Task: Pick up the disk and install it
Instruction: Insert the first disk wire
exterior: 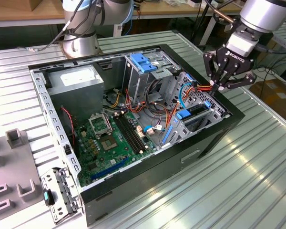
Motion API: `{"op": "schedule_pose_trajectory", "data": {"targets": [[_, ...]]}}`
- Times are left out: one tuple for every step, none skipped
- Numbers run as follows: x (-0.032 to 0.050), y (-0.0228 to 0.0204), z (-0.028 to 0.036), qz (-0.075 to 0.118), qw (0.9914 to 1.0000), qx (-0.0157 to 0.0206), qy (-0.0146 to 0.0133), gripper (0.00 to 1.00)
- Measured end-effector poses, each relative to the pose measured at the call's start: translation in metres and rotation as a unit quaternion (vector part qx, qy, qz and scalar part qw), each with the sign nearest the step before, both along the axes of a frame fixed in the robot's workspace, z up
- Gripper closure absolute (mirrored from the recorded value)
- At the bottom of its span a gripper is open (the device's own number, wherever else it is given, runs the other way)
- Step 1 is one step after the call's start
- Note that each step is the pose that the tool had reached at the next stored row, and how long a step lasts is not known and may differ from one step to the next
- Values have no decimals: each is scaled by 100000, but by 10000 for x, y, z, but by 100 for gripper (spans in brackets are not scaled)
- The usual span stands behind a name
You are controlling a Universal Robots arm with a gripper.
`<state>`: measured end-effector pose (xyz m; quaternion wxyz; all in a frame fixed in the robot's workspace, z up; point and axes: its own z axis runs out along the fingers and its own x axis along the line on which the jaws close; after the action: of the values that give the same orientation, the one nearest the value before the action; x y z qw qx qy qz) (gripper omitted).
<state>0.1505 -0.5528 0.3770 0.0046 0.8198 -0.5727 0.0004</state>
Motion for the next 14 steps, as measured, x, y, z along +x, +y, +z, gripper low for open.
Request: {"op": "schedule_pose_trajectory", "data": {"targets": [[53, 9, 0, 97, 100000, 5, 4, 89], [125, 24, 0, 402, 99999, 6, 1, 89], [131, 25, 0, 1030, 99995, 3, 7, 89], [131, 24, 0, 1891, 99982, 9, 12, 89], [131, 24, 0, 2766, 99962, 9, 14, 89], [131, 24, 0, 3696, 99932, 5, 16, 89], [131, 24, 0, 5356, 99856, 1, 15, 89], [132, 24, -1, 6225, 99806, 5, 14, 89], [132, 24, -2, 7211, 99740, 7, 14, 89], [132, 24, -2, 8262, 99658, 0, 14, 89], [134, 24, -3, 8872, 99606, 7, 15, 89], [140, 25, -3, 9580, 99540, 13, 16, 89], [144, 27, -3, 9960, 99503, 13, 14, 89], [145, 27, -3, 10271, 99471, 11, 15, 89]]}}
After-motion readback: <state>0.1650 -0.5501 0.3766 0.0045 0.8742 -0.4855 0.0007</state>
